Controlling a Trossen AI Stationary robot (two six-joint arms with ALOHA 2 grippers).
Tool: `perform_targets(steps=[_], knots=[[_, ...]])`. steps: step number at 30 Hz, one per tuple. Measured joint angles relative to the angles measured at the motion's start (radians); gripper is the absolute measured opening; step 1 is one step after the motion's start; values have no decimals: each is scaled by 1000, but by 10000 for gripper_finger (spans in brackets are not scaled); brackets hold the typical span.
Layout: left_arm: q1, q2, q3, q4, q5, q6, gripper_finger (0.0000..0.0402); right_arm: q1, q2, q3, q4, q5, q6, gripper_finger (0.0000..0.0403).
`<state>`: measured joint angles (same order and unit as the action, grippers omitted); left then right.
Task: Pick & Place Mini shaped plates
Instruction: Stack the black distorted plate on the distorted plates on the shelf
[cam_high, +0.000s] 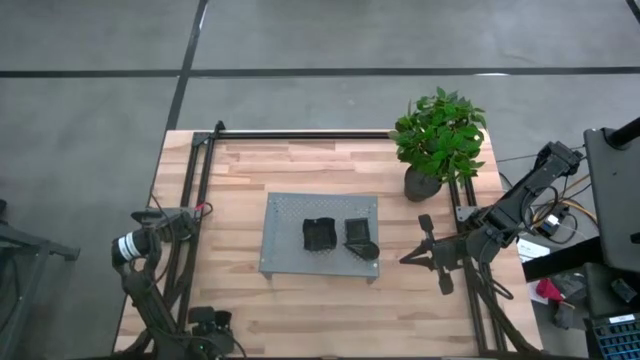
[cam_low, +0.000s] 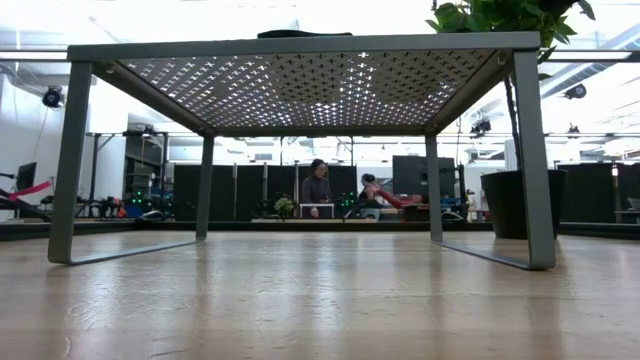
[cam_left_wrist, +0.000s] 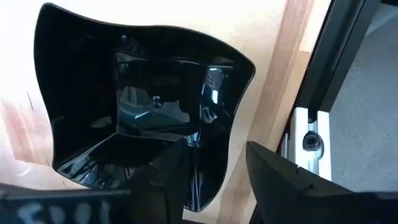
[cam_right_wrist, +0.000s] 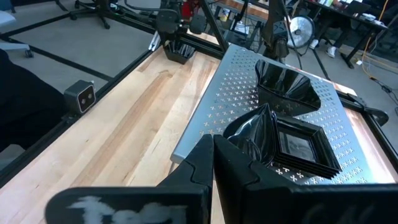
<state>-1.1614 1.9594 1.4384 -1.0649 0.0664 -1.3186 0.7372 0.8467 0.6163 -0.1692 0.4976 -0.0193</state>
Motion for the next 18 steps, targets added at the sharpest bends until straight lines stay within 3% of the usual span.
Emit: perform_targets(steps=[11,18], knots=[[1,0,15,0,-16,1,93,0,0,0,0,0,0,8],[5,0,14,-1,-16,12,27,0,0,0,0,0,0,8]])
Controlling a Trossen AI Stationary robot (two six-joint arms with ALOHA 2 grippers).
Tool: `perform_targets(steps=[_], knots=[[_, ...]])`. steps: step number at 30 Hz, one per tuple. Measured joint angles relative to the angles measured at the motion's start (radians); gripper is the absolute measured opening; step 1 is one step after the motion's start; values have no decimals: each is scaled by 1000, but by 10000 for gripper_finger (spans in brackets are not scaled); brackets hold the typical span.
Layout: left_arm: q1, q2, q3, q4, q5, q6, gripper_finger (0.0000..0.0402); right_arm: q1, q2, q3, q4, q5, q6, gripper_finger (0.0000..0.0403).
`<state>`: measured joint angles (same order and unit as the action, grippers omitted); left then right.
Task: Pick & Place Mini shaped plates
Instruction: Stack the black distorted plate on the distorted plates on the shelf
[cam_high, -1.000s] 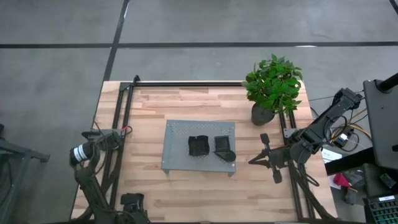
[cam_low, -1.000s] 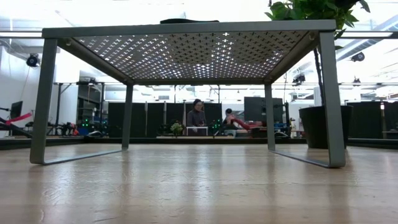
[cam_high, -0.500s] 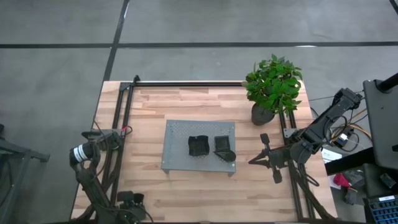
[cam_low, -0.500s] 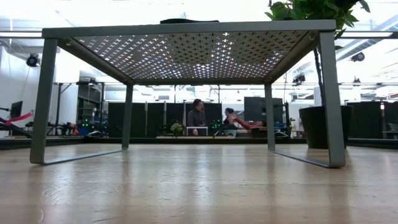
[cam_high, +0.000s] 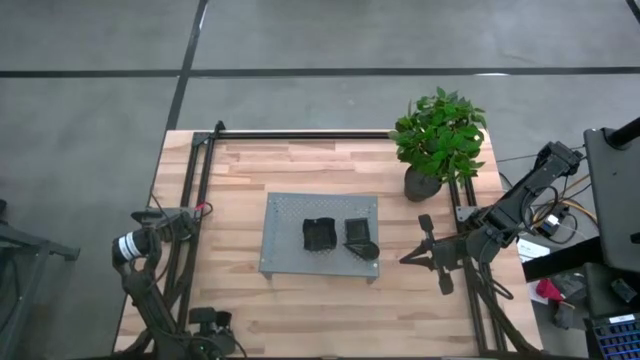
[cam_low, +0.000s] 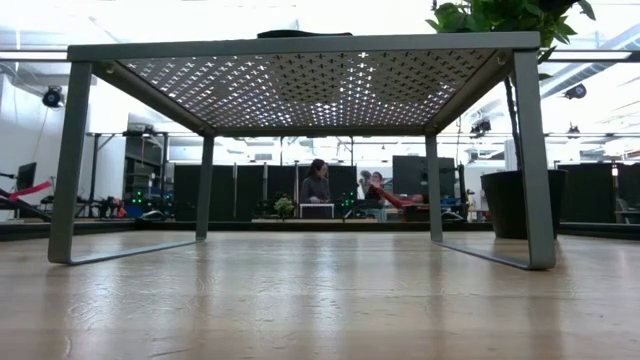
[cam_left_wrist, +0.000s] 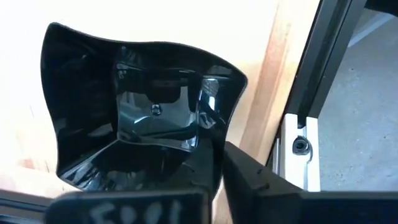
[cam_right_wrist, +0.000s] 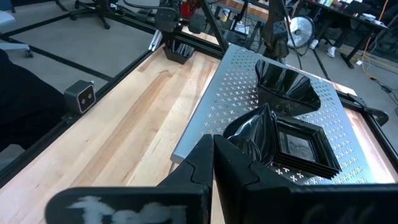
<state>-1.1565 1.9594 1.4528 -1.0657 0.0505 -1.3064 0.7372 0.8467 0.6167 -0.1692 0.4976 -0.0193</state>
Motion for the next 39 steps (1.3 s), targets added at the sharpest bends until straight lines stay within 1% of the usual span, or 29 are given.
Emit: perform_targets(steps=[3,12,18,21,30,33,36,39], knots=[[6,0,0,-6,1,0,5,0,0,0,0,0,0,8],[27,0,29,-20,3,4,2,0,0,0,0,0,0,8],[44,0,105,-104,1,29,1,0,0,0,0,0,0,8],[54,0,156,-159,-19,48,1,0,0,0,0,0,0,8],[91,0,333,-259,-171,142,0,0,0,0,0,0,0,8],[108,0,403,-267,-229,204,0,0,0,0,0,0,0,8],[129,0,472,-270,-330,301,0,0,0,0,0,0,0,8],[156,0,542,-270,-454,427,0,0,0,0,0,0,0,8]])
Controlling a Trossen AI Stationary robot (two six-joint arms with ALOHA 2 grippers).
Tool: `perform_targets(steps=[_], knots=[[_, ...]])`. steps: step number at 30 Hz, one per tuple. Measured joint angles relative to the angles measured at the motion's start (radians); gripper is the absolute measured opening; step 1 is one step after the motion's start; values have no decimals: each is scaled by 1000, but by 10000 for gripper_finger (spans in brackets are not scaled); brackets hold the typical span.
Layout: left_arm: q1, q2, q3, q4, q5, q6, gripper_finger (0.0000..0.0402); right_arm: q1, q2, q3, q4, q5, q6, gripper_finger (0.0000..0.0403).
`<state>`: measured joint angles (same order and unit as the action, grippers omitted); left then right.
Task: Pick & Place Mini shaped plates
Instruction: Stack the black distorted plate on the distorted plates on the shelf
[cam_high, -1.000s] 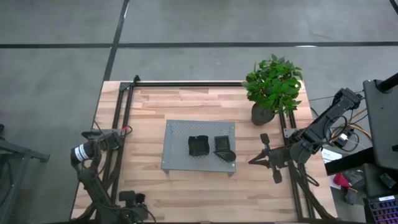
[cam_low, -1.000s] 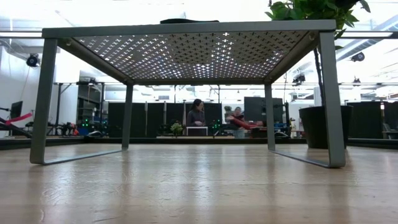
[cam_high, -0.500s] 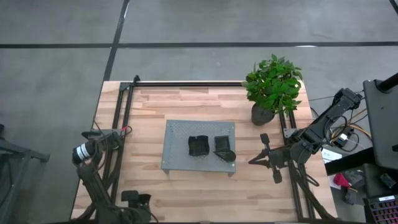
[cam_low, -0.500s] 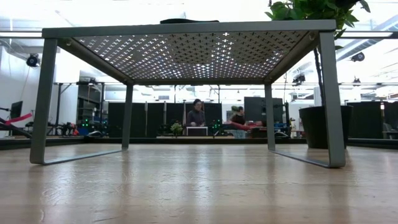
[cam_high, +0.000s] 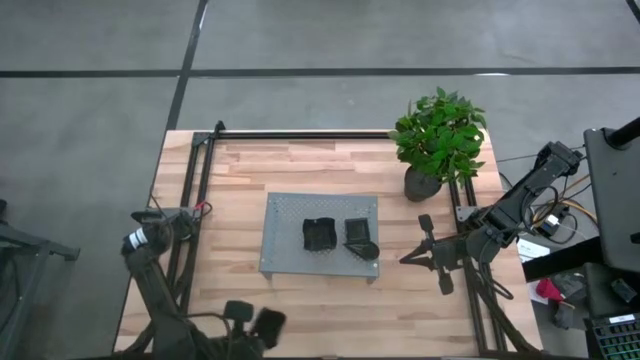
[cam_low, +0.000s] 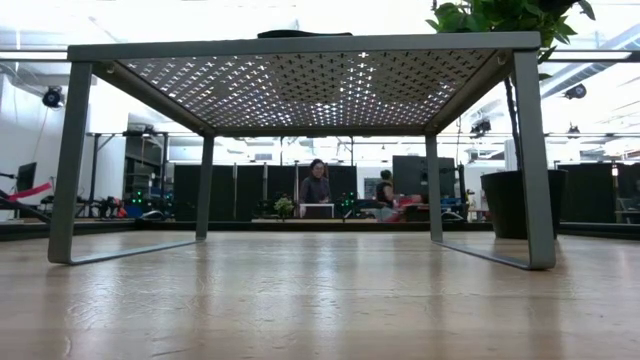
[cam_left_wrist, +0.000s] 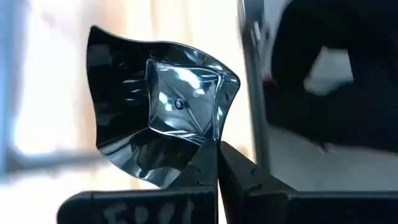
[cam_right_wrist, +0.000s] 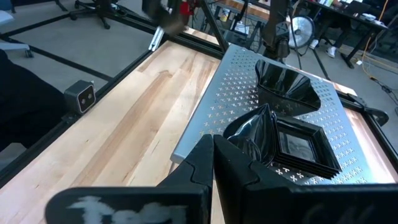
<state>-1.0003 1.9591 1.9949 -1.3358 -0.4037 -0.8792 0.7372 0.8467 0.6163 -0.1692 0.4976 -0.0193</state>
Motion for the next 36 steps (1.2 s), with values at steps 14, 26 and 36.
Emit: perform_targets(steps=[14,26,36], knots=[[186,-2,198,3,-595,299,0,0,0,0,0,0,0,8],[461,-2,204,-7,-375,405,0,0,0,0,0,0,0,8],[576,-19,202,-108,-190,407,0,0,0,0,0,0,0,8]])
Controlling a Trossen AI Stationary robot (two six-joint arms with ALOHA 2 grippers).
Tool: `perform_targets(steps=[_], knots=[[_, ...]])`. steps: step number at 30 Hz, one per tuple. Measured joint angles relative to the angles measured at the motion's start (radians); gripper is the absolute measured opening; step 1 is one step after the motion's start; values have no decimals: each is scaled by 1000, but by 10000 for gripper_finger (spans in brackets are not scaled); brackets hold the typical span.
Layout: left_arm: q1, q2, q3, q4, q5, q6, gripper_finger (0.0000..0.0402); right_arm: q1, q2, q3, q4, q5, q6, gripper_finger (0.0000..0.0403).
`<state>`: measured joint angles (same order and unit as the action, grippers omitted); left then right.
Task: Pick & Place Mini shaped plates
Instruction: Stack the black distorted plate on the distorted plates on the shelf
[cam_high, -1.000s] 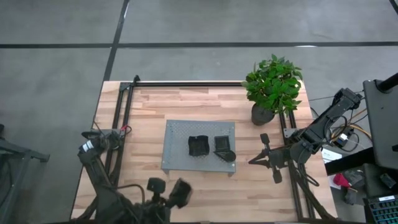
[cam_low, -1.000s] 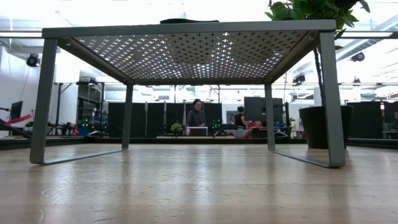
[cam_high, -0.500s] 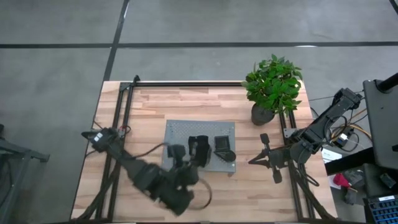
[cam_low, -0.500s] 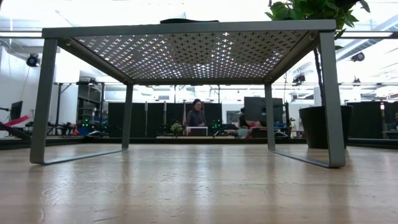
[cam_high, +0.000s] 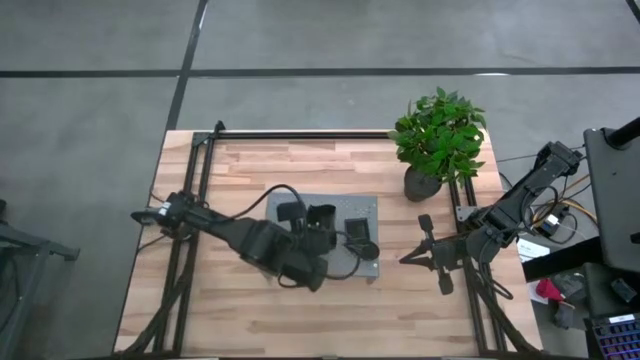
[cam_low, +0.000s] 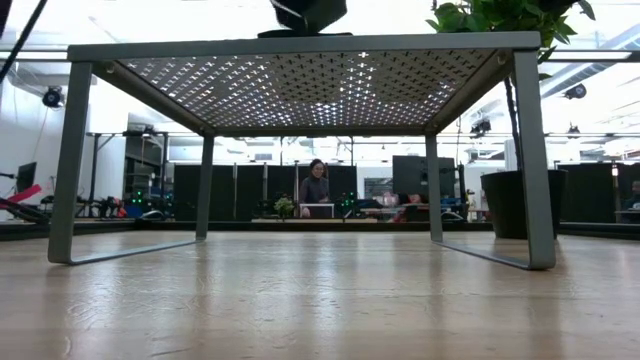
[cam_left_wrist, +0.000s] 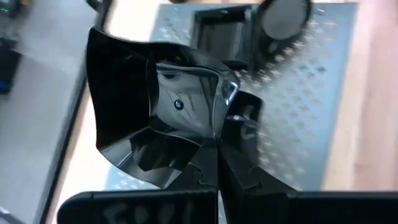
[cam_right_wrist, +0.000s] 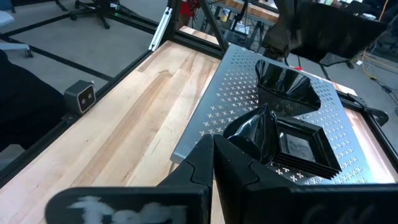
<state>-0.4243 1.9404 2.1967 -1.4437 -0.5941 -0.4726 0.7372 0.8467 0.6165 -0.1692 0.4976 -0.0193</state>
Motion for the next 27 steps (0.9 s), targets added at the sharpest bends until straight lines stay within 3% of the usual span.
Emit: perform_targets(steps=[6,27], knots=[[37,0,0,0,156,-1,0,0,0,0,0,0,0,8],[93,0,-2,-65,237,-17,0,0,0,0,0,0,0,8]])
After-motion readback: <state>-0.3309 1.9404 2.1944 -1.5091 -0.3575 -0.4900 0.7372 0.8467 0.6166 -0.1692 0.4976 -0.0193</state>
